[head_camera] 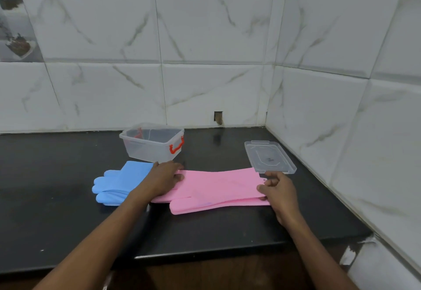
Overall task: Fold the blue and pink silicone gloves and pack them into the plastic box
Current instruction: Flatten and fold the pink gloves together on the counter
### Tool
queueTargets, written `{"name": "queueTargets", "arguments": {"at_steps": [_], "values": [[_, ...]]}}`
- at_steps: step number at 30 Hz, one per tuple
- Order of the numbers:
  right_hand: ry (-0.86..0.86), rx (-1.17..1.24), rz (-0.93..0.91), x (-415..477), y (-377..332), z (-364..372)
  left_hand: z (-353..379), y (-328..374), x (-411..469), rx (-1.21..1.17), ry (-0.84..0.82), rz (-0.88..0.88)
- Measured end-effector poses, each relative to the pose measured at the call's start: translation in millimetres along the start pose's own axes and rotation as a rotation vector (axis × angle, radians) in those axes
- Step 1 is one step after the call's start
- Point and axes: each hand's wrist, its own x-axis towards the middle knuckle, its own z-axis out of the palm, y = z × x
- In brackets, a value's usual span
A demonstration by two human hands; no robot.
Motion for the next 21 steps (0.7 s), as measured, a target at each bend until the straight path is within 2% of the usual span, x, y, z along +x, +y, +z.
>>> {"name": "queueTargets", "arguments": {"at_steps": [5,7,12,17,21], "values": [[0.050,-0.131,-0.033,-4.0,-4.2,0.3,5.9,12.0,6.4,-0.147,0.177,-0.024],[0.047,-0.196,-0.076,-5.5,-6.7,3.4,5.2,12.3,11.2,-0.184,0.165,-0.024],[0.057,-0.309,-0.129,-5.7,-9.5,4.7,15.6,10.2,17.1,-0.073,0.096,0.057],[0.058,-0.376,-0.153,-6.2,-10.7,4.9,25.2,6.3,22.1,-0.105,0.194,0.027],[0.071,-0.505,-0.197,-10.0,-13.8,8.0,29.0,7.1,23.0,-0.028,0.070,0.089]]}}
